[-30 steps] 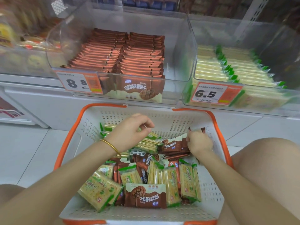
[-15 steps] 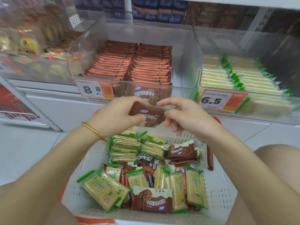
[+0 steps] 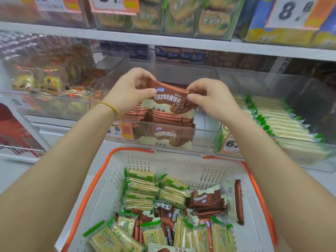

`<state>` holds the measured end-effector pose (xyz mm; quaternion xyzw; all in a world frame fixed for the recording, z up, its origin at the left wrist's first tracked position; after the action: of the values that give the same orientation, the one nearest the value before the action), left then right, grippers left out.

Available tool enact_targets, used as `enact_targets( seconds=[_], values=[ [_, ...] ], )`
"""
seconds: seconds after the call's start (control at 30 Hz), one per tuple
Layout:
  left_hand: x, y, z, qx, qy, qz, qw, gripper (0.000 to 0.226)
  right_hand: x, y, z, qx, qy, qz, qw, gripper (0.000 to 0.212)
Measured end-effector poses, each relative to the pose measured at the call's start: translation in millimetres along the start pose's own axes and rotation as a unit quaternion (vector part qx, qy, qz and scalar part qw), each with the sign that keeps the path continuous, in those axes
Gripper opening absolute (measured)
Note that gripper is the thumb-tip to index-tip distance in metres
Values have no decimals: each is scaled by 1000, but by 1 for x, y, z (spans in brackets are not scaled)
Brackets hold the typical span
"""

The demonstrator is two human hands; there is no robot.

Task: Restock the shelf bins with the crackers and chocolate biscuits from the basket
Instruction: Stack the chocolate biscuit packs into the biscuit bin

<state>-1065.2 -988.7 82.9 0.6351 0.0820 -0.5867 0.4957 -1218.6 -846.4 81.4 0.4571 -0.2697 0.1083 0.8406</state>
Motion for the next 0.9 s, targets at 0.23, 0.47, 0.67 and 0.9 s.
enact_targets(
  seconds=[0.23,0.47,0.67,0.9],
  values=[
    [21,-22,-1,63,-18,140,988,16,-13,-12,-4,124,-25,-90,988,16],
    [30,-30,-4,119,3,299,947,28,-6,-24,-10,224,-51,-174,957,2],
    [28,-31,-4,121,-4,379,917,47,-3,-27,-1,264,-117,-145,946,11],
    [30,-36,-10,89,-50,402,910,37,-6,-34,0,276,-127,-173,937,30]
  ],
)
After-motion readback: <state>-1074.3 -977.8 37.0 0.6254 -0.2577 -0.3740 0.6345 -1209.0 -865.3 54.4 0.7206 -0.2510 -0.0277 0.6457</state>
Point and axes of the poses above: each hand's wrist, its own z-axis towards the middle knuckle, its own y-axis out of the back of the hand, x = y × z, the point moved 2 cm from there along z, towards the middle knuckle, and after that the axes turned 10 degrees about y, right-handed, at the moved point
